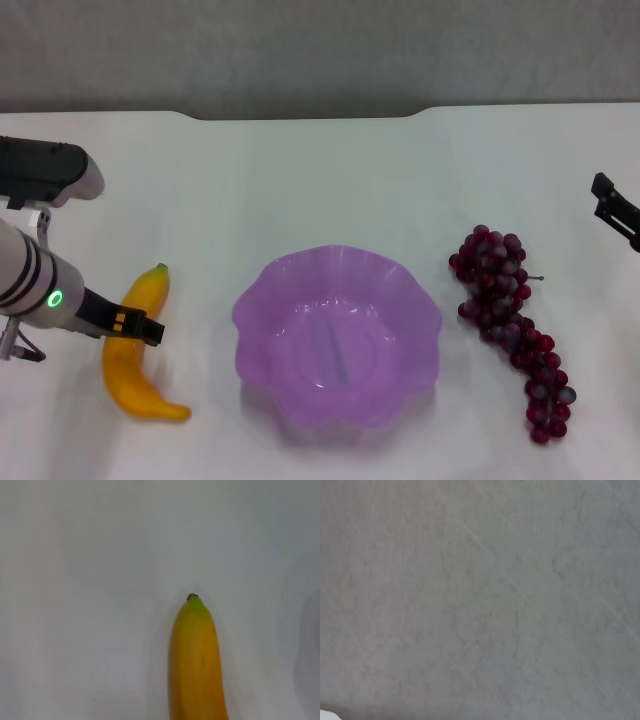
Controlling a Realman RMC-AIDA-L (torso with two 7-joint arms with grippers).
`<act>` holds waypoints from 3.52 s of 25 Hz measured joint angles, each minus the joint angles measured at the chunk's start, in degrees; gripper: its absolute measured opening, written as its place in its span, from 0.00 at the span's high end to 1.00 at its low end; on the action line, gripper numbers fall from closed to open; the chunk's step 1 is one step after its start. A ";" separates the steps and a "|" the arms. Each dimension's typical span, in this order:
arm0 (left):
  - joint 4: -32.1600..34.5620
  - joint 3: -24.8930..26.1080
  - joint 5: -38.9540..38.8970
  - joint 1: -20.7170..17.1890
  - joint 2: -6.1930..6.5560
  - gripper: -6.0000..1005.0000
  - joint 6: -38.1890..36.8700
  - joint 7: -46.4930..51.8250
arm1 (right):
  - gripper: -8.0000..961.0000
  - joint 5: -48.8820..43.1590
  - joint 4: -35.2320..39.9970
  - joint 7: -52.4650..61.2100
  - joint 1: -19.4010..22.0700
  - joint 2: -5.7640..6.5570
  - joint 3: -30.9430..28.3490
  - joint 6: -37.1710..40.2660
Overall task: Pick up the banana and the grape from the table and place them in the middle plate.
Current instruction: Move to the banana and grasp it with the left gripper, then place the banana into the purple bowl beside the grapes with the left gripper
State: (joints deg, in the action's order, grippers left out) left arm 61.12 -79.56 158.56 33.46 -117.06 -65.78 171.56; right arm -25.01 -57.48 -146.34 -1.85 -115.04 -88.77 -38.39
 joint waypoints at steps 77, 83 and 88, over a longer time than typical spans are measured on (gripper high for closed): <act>37.77 -2.66 -5.03 -13.81 0.61 0.47 0.24 -5.39 | 0.08 -0.22 0.09 0.00 0.44 0.00 -0.17 0.34; 42.27 -4.66 -12.75 -15.82 0.61 0.46 -0.64 -10.83 | 0.08 -0.22 0.08 0.00 0.45 0.00 -0.08 0.33; 43.10 -8.74 -13.45 -15.49 0.66 0.46 -0.89 -11.19 | 0.08 -0.22 0.08 0.00 0.45 0.00 0.01 0.33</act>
State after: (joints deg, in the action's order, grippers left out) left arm 104.21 -88.30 145.11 17.98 -116.40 -66.66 160.37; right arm -25.23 -57.39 -146.34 -1.40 -115.04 -88.76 -38.06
